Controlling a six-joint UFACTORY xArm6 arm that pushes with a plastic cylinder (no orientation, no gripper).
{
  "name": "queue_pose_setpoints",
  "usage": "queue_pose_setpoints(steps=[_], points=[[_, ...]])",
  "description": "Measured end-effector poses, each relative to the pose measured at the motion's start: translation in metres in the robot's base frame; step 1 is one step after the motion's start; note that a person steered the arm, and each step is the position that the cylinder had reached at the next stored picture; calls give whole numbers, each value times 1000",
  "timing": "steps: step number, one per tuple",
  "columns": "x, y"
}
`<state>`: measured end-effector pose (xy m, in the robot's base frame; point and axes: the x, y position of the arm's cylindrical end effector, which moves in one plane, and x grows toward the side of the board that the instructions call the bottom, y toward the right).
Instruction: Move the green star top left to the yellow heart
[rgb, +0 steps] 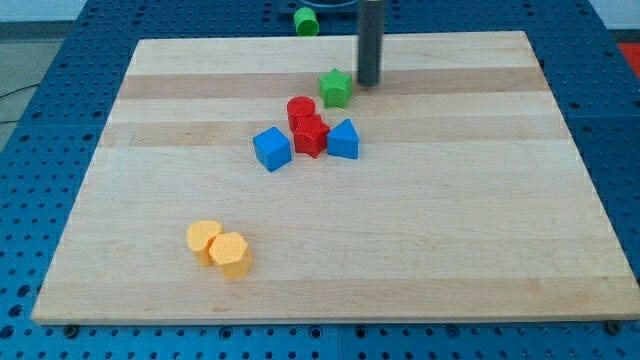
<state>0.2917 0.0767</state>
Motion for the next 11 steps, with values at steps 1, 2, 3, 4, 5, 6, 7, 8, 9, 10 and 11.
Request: queue_pose_setpoints(steps=[1, 2, 3, 4, 5, 6, 7, 8, 9, 10, 11], points=[[29, -10], [34, -123], [19, -207], [-17, -118], [-53, -151], [26, -193], [41, -207], [-20, -186], [-31, -234], [22, -228], [63, -204]])
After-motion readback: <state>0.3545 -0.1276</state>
